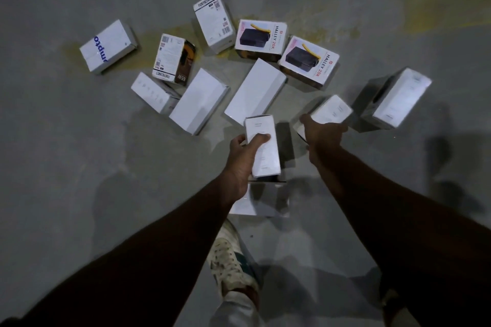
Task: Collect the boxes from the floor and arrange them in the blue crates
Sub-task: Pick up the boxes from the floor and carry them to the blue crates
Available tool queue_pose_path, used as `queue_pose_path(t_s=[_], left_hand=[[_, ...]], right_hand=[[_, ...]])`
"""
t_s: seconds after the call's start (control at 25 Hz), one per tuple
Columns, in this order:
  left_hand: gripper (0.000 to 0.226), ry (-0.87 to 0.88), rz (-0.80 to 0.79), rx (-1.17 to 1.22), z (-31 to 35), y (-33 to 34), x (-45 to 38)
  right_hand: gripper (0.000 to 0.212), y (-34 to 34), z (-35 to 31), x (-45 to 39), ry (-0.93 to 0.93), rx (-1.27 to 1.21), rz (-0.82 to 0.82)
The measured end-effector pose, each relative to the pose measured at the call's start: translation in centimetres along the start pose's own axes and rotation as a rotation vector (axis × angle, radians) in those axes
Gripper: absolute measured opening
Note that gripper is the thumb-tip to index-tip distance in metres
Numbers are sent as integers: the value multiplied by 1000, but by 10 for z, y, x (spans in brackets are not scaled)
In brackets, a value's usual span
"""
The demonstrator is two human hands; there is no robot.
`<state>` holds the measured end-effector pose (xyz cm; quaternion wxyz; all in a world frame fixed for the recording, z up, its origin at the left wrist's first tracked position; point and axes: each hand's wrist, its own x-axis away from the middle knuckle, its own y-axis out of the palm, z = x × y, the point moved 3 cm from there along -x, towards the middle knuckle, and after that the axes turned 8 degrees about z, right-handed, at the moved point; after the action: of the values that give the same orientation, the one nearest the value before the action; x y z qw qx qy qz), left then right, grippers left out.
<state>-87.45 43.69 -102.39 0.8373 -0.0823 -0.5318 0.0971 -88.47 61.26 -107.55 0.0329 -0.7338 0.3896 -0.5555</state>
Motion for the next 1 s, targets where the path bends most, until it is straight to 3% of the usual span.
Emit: queue_pose_path(t_s=[0.08,0.2,0.32,0.48,0.6,0.68,0.84,1.0], left_hand=[[81,22,-3,-16,3,1,3],[53,16,-8,47,8,16,24],[79,33,-56,85,17,36,51],[86,121,-47,26,24,53,80],[61,233,-36,-114,26,64,90],[59,265,-31,-196,27,72,95],[49,260,-77,-249,20,89,103],[49,198,-148,-174,10,91,105]], right_hand=[[77,-18,5,9,-151,-32,-62],[65,-53,2,43,-428,84,-179],[63,-83,-5,74,-698,223,-237],[53,-111,-14,78,-619,97,-244],[45,-130,-14,74,-546,63,-237],[39,-141,-10,71,-535,75,-212],[35,-155,-3,61,-568,61,-190],[18,-163,3,59,-490,-15,-229]])
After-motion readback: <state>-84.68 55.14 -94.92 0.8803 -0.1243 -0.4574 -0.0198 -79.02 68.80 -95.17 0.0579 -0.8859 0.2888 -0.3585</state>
